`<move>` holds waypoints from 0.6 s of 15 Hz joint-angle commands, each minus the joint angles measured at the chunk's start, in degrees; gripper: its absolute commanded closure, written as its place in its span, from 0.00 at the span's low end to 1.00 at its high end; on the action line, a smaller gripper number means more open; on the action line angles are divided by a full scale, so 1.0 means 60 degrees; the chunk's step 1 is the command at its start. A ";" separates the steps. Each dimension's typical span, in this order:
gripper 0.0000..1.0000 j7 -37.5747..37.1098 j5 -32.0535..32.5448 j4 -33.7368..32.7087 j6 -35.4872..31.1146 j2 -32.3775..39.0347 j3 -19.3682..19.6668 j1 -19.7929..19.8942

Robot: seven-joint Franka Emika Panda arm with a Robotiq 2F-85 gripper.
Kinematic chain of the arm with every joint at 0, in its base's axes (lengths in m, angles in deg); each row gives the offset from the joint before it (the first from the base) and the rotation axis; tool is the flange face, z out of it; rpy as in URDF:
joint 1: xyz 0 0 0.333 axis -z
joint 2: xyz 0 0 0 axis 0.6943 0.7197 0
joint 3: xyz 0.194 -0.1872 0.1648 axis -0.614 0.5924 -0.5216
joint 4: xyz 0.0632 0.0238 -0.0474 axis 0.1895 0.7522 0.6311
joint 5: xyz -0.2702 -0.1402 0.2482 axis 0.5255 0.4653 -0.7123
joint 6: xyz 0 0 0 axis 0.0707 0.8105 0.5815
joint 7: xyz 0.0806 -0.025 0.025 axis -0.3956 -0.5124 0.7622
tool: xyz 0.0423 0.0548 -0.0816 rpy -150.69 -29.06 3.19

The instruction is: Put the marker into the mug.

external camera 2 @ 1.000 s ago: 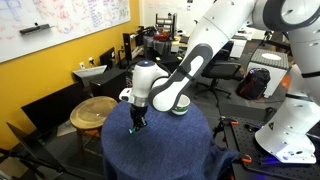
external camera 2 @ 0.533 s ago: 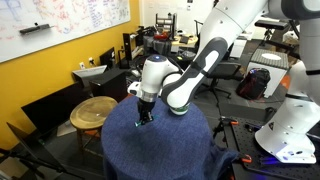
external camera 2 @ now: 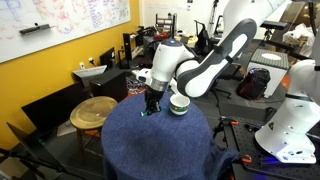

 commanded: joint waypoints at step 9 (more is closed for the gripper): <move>0.95 0.0065 0.0044 0.0666 -0.0118 -0.0716 0.0033 0.0002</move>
